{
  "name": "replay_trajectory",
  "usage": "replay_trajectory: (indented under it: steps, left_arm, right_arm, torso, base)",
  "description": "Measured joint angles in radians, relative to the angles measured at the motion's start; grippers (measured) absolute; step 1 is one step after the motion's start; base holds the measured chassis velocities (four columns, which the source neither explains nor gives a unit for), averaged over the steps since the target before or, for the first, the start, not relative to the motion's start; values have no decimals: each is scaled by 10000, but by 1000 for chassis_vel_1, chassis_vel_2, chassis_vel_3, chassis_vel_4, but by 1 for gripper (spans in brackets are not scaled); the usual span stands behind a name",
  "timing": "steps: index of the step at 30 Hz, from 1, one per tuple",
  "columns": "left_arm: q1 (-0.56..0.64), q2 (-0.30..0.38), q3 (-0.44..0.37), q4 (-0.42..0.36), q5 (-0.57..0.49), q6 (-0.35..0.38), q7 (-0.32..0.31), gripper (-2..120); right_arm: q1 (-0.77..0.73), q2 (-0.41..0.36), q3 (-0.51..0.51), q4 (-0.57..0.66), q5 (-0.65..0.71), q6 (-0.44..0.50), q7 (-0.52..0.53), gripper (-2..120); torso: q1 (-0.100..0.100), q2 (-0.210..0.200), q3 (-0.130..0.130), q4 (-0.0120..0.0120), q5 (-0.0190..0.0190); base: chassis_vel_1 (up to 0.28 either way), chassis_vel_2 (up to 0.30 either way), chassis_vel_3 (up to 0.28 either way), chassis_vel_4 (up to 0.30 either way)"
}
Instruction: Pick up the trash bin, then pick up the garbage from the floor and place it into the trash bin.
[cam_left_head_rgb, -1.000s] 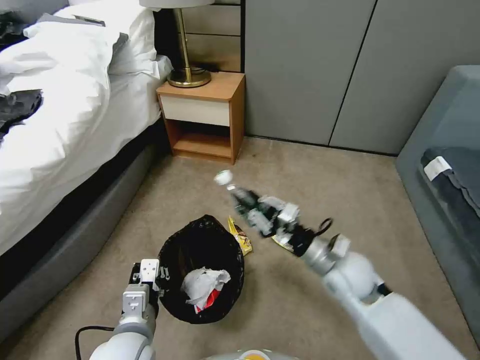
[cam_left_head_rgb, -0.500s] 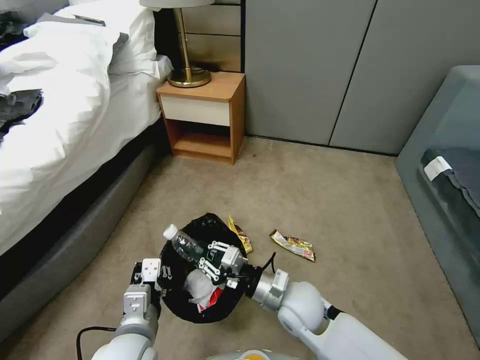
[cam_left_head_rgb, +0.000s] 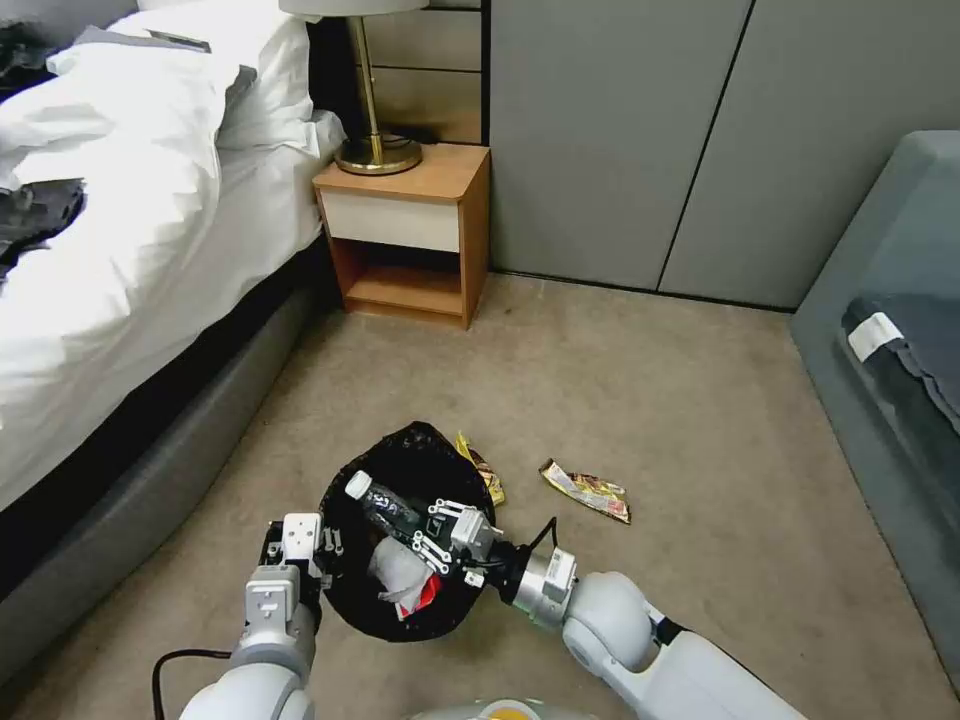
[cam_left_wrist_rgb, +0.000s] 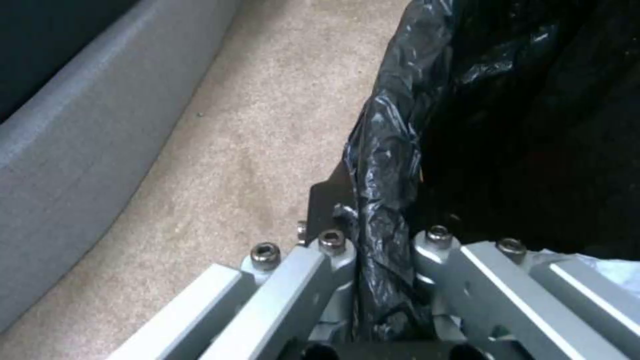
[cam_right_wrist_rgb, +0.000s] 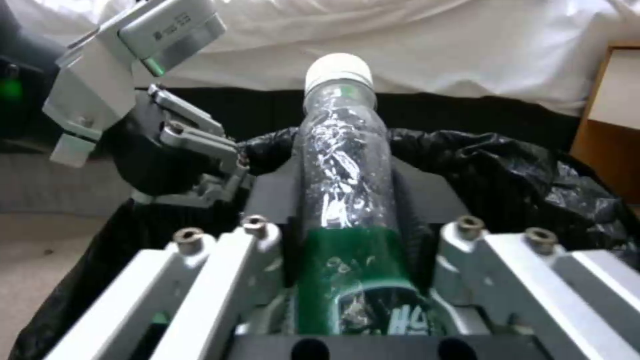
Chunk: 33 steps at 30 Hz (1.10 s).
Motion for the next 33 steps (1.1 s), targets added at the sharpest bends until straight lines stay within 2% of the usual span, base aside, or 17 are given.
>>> replay_trajectory:
  steps: [1, 2, 5, 6, 9, 10, 14, 15, 19, 24, 29, 31, 33]
  left_arm:
    - [-13, 2, 5, 8, -1, 2, 0, 3]
    - [-13, 2, 5, 8, -1, 2, 0, 3]
    - [-30, 8, 14, 68, -6, 3, 0, 3]
    - [-30, 8, 14, 68, -6, 3, 0, 3]
    - [-39, 20, 13, 72, -8, 2, -1, 3]
    - [-39, 20, 13, 72, -8, 2, -1, 3]
    - [-38, 38, 14, 73, -13, 6, 1, 3]
    - [-38, 38, 14, 73, -13, 6, 1, 3]
    - [-12, 65, 13, 80, -12, 9, 1, 3]
    - [6, 92, -9, 85, -5, 23, 1, 3]
    - [81, 211, -122, 90, -3, 70, 2, 3]
    - [86, 223, -145, 93, -3, 76, 0, 3]
    - [100, 238, -191, 106, -8, 85, -2, 3]
  right_arm:
    - [-10, -25, 25, 33, -5, -9, 6, 36]
    - [-10, -25, 25, 33, -5, -9, 6, 36]
    - [-22, -155, 70, 161, -6, -57, 32, 51]
    - [-22, -155, 70, 161, -6, -57, 32, 51]
    - [-2, -331, 122, 302, 15, -98, 52, 67]
    - [-2, -331, 122, 302, 15, -98, 52, 67]
    - [-32, -479, 149, 583, 35, -145, 110, 83]
    - [-32, -479, 149, 583, 35, -145, 110, 83]
    - [-38, -662, 284, 1011, 126, -201, 207, 101]
    - [-4, -859, 512, 1690, 173, -269, 578, 109]
    - [-199, -1034, 1186, 3369, 156, -535, 1572, 114]
    - [-304, -1040, 1359, 3641, 149, -563, 1736, 114]
    - [-749, -1034, 1899, 4335, -51, -594, 2260, 114]
  torso:
    - [0, 0, 0, 0, 0]
    - [0, 0, 0, 0, 0]
    - [0, 0, 0, 0, 0]
    - [0, 0, 0, 0, 0]
    - [0, 0, 0, 0, 0]
    - [0, 0, 0, 0, 0]
    - [0, 0, 0, 0, 1]
    - [0, 0, 0, 0, 1]
    - [0, -1, 0, 0, 0]
    - [0, -1, 0, 0, 0]
    - [0, -2, 0, 2, 0]
    - [0, -1, 0, 2, 0]
    - [0, -1, 0, -2, 0]
  base:
    - [0, 0, 0, 0]
    - [0, 0, 0, 0]
    - [0, 0, 0, 0]
    - [0, 0, 0, 0]
    - [0, 0, 0, 0]
    - [0, 0, 0, 0]
    - [0, 0, 0, 0]
    - [0, 0, 0, 0]
    - [0, 0, 0, 0]
    - [0, 0, 0, 0]
    - [0, 0, 0, 0]
    - [0, 0, 0, 0]
    - [0, 0, 0, 0]
